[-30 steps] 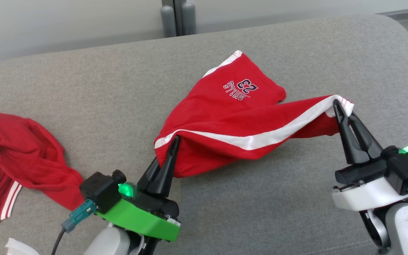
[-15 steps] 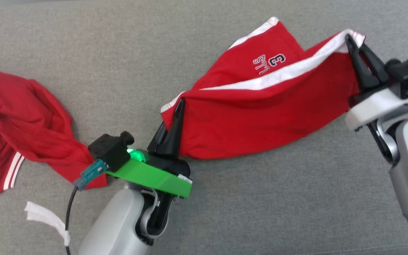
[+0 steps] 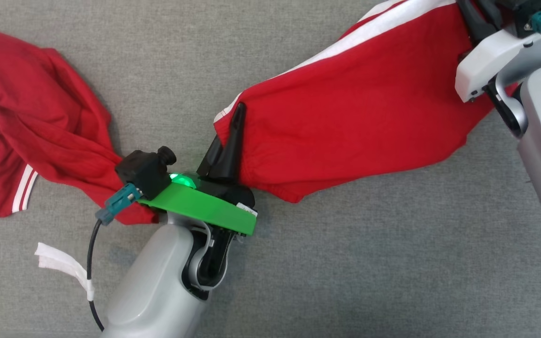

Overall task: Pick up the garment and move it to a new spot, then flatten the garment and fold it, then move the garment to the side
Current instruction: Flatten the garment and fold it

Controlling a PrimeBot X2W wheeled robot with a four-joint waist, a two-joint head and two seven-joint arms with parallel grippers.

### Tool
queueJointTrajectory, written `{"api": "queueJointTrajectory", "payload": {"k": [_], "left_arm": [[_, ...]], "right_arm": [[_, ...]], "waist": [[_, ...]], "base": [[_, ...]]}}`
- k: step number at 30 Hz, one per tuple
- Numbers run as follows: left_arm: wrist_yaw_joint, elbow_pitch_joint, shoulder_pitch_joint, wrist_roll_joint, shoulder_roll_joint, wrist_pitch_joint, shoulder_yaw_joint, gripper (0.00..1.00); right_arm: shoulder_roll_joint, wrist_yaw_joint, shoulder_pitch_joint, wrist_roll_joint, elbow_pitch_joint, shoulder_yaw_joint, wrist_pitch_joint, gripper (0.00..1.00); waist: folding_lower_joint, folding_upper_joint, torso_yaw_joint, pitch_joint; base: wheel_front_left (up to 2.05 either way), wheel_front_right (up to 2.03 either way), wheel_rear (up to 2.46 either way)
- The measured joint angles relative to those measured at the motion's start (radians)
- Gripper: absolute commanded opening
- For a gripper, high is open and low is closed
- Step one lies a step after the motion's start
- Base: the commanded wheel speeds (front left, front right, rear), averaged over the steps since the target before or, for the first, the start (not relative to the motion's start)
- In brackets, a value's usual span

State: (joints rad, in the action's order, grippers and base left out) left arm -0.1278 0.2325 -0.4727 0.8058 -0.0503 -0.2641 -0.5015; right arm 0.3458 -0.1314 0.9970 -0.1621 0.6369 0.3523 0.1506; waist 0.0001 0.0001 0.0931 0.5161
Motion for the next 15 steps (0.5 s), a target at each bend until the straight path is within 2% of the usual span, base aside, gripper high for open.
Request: {"api": "queueJointTrajectory", "payload": {"k": [6,8,9,10,11,12,13,15], "left_arm": [[0.000,0.002,-0.012,0.014,0.000,0.000,-0.036,0.00],[0.000,0.006,-0.020,0.019,0.001,0.000,-0.057,0.00],[0.000,0.010,-0.024,0.020,0.001,0.000,-0.068,0.00],[0.000,0.022,-0.031,0.016,0.001,0.000,-0.086,0.37],[0.000,0.029,-0.031,0.008,0.001,0.000,-0.095,0.48],[0.000,0.035,-0.031,0.000,0.000,0.000,-0.102,0.96],[0.000,0.041,-0.032,-0.006,0.001,0.000,-0.107,1.00],[0.000,0.058,-0.032,-0.035,0.002,0.000,-0.114,1.00]], "right_arm": [[0.006,0.000,0.102,-0.026,0.144,0.063,0.027,0.00],[0.007,0.000,0.121,-0.034,0.184,0.073,0.040,0.15],[0.007,0.000,0.130,-0.035,0.203,0.077,0.047,0.28],[0.006,0.000,0.142,-0.041,0.238,0.083,0.060,0.82],[0.007,0.000,0.146,-0.044,0.254,0.086,0.067,1.00],[0.007,0.000,0.147,-0.047,0.270,0.090,0.072,1.00],[0.006,0.000,0.147,-0.049,0.282,0.096,0.079,1.00],[0.001,0.000,0.147,-0.055,0.309,0.107,0.088,1.00]], "waist": [[0.0000,0.0000,0.032,0.034],[0.0000,0.0000,0.039,0.038],[0.0000,0.0000,0.042,0.038],[0.0000,0.0000,0.043,0.034],[0.0000,0.0000,0.043,0.030],[0.0000,0.0000,0.043,0.025],[0.0000,0.0000,0.042,0.021],[0.0000,0.0000,0.041,0.009]], "base": [[0.00,0.00,0.00],[0.00,0.00,0.00],[0.00,0.00,0.00],[0.00,0.00,0.00],[0.00,0.00,0.00],[0.00,0.00,0.00],[0.00,0.00,0.00],[0.00,0.00,0.00]]}}
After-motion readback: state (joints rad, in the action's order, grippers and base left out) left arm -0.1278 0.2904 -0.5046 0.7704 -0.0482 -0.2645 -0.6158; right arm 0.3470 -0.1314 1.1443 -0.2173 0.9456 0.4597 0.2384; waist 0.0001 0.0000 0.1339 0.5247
